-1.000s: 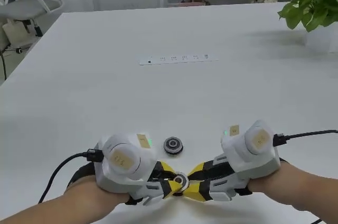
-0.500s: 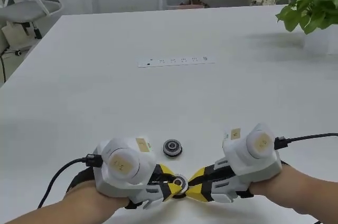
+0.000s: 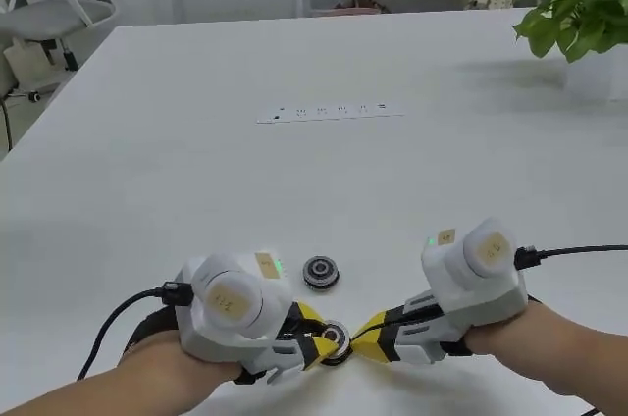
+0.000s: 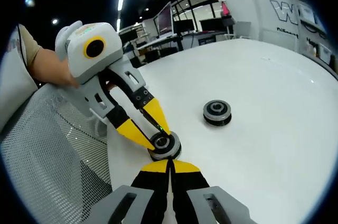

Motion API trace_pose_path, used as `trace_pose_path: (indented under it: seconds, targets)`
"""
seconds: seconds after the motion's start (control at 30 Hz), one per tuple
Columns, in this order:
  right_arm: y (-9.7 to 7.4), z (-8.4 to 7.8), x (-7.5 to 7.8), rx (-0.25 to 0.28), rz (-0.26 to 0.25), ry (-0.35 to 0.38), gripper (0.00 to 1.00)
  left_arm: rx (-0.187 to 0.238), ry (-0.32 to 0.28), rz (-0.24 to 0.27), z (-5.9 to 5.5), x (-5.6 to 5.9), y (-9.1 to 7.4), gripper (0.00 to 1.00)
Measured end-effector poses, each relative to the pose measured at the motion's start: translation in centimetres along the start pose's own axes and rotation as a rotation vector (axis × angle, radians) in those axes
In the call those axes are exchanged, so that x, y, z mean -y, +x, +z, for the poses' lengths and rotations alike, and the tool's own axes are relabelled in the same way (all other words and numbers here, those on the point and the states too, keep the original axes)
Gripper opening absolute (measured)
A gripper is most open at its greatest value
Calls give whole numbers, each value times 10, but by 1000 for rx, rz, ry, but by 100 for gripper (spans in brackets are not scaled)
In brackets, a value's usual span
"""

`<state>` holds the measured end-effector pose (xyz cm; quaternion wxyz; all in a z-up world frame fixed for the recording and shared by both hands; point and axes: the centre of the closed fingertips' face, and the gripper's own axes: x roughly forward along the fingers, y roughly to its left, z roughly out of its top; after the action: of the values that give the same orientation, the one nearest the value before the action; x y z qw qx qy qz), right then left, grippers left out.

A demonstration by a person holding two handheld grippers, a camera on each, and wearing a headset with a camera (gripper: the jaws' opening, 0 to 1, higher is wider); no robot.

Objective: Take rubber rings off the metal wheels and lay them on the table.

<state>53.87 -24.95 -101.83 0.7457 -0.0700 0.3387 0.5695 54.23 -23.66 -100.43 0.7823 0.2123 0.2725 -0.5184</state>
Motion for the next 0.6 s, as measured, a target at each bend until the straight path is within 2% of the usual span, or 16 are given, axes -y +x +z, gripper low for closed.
trace_pose_path:
  seconds: [0.3,0.4,0.6]
  targets:
    - [-3,4,7,40,-17,92,0,-18,-10,10,0,1,1,12]
    - [-5,12,4,92,3,165,0,-26,-9,20,0,2,1,12]
    - [-6,12,3,102,14,206,0,-31,-14,31,0,1,2,12]
